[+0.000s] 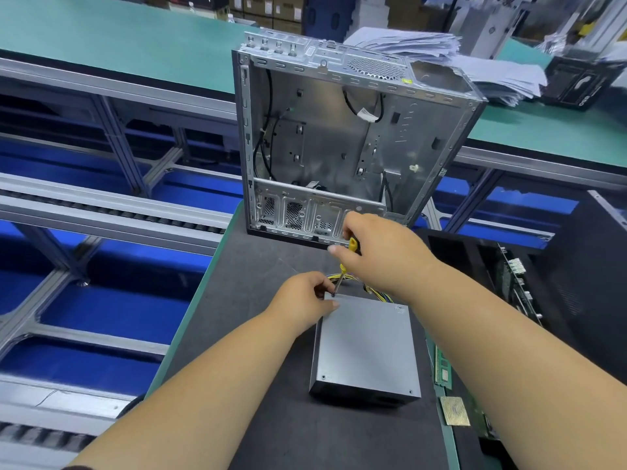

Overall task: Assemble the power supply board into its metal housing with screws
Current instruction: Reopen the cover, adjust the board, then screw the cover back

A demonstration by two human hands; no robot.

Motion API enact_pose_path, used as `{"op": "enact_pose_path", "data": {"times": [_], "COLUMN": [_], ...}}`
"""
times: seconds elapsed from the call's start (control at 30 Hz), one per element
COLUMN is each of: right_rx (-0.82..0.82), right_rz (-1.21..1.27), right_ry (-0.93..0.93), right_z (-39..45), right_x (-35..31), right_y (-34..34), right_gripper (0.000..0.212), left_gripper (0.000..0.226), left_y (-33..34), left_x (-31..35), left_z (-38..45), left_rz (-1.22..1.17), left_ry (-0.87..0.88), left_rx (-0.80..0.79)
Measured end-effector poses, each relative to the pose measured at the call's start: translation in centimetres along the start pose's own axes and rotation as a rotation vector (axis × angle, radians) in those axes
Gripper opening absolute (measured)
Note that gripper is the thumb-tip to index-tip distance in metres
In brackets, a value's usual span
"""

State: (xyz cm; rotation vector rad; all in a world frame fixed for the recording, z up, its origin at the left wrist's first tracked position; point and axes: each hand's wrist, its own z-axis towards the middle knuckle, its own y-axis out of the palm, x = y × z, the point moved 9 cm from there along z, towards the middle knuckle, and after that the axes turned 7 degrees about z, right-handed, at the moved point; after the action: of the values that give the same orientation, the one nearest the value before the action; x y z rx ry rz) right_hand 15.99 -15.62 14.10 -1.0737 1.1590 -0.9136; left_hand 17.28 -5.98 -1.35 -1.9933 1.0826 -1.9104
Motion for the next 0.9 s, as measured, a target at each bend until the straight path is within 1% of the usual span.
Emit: {"op": "enact_pose_path", "data": {"times": [0.03,0.07,0.1,0.13,0.17,0.2,0.27,0.3,0.33,0.37,0.4,0.43,0.47,0.5,0.6,0.67,0.7,0.73,0.77,0.83,0.87,0.9], "right_rx": [0.03,0.053,0.055,0.036,0.009,-0.031,-0.074,-0.07,-0.047,-0.011,0.02,0.031,0.035,0.023,-0.013,-0.039,-0.04,-0.018,0.01,0.04,0.041,0.037], "right_rz": [-0.125,-0.196,-0.207,-0.153,-0.04,0.093,0.294,0.305,0.253,0.143,0.02,-0.062,-0.077,-0.026,0.224,0.315,0.309,0.255,0.159,-0.012,-0.002,0.067], "right_ry": [0.008,0.017,0.019,0.021,0.018,0.023,0.041,0.039,0.034,0.033,0.041,0.065,0.095,0.123,0.115,0.081,0.073,0.074,0.085,0.116,0.117,0.108], "right_z": [0.1,0.2,0.4,0.5,0.5,0.4,0.1,0.0,-0.1,-0.1,0.0,0.0,0.2,0.3,0.4,0.3,0.2,0.1,0.1,0.2,0.3,0.4], "right_x": [0.1,0.3,0.4,0.4,0.4,0.4,0.4,0.4,0.3,0.4,0.6,0.9,1.3,1.7,1.6,1.1,0.9,0.8,0.9,1.3,1.4,1.3], "right_y": [-0.2,-0.5,-0.5,-0.4,-0.1,0.2,0.5,0.5,0.5,0.4,0.2,0.1,0.1,0.2,0.4,0.5,0.4,0.3,0.2,-0.1,-0.1,-0.1], "right_gripper": [0.036,0.041,0.038,0.029,0.018,0.015,0.029,0.03,0.027,0.023,0.027,0.038,0.045,0.044,0.015,0.018,0.018,0.016,0.018,0.032,0.031,0.024], "left_gripper": [0.022,0.022,0.02,0.019,0.018,0.017,0.017,0.017,0.018,0.019,0.018,0.017,0.015,0.013,0.01,0.007,0.005,0.004,0.005,0.007,0.007,0.006], "left_y": [-0.1,-0.2,-0.3,-0.4,-0.5,-0.5,-0.5,-0.5,-0.5,-0.6,-0.7,-0.8,-0.9,-0.9,-0.8,-0.8,-0.8,-0.8,-0.9,-0.9,-0.9,-0.9], "left_x": [0.2,0.3,0.4,0.6,0.7,0.8,1.0,1.2,1.4,1.6,1.8,2.0,2.1,2.2,2.2,2.2,2.2,2.2,2.1,2.0,2.0,2.0], "left_z": [0.1,0.2,0.3,0.4,0.4,0.5,0.5,0.5,0.5,0.5,0.6,0.6,0.6,0.6,0.7,0.7,0.7,0.7,0.7,0.7,0.7,0.7], "left_rz": [0.018,0.04,0.064,0.083,0.098,0.112,0.145,0.162,0.183,0.208,0.235,0.257,0.27,0.28,0.32,0.319,0.316,0.313,0.31,0.313,0.32,0.323], "left_ry": [-0.001,-0.002,-0.001,0.0,0.004,0.009,0.026,0.038,0.053,0.072,0.089,0.101,0.107,0.11,0.125,0.142,0.148,0.152,0.151,0.141,0.138,0.136], "left_rx": [-0.009,-0.015,-0.016,-0.012,-0.006,0.0,0.01,0.014,0.018,0.022,0.028,0.035,0.039,0.038,0.038,0.044,0.048,0.053,0.056,0.056,0.055,0.052]}}
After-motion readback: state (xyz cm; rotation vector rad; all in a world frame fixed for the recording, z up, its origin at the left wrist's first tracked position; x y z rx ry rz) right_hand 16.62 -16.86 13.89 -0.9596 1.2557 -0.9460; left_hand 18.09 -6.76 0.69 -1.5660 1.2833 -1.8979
